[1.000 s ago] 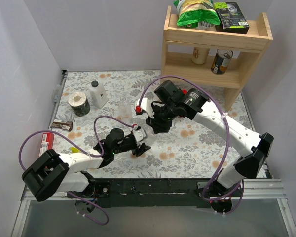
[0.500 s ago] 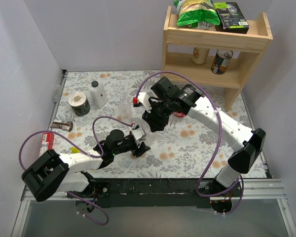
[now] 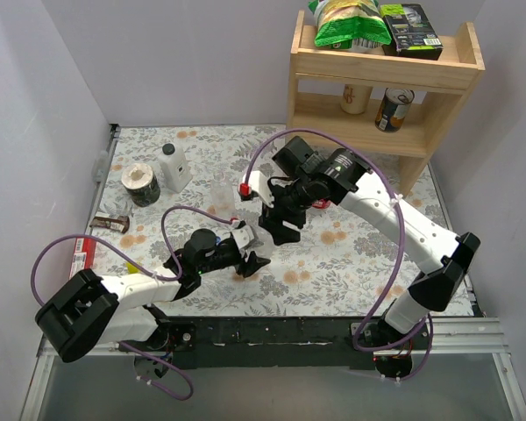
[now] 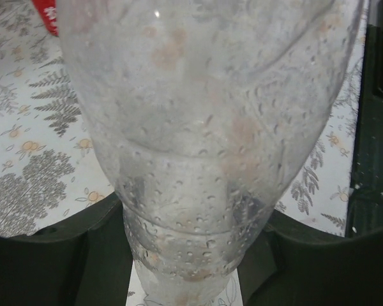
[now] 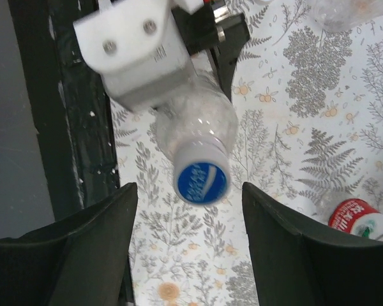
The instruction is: Screw on the bottle caps
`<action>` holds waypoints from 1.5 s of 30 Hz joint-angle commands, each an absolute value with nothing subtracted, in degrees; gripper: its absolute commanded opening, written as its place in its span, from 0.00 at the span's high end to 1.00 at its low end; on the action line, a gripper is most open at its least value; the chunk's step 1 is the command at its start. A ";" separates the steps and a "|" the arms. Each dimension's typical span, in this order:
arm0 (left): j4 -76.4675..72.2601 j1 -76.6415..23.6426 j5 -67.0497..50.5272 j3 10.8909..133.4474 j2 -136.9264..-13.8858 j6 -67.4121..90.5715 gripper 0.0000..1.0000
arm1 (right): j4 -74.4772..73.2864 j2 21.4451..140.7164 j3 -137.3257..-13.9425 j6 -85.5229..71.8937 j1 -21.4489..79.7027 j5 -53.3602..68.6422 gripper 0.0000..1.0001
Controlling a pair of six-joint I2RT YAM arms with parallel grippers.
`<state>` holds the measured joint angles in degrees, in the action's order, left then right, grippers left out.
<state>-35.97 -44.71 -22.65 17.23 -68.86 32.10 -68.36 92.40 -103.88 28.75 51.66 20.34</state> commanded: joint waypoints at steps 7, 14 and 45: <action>-25.67 -44.30 -40.60 20.38 -67.67 21.72 1.00 | -66.71 81.38 -96.76 54.74 48.60 23.90 0.28; -21.09 -44.21 -42.01 22.58 -69.08 18.02 1.00 | -74.25 82.79 -99.94 68.44 50.53 31.90 0.29; -27.77 -41.40 -40.61 22.41 -69.08 27.51 1.00 | -69.71 80.25 -91.15 63.39 54.76 25.58 0.28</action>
<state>-23.46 -42.39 -40.34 21.50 -70.11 25.80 -70.22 82.00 -92.40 68.25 54.41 27.73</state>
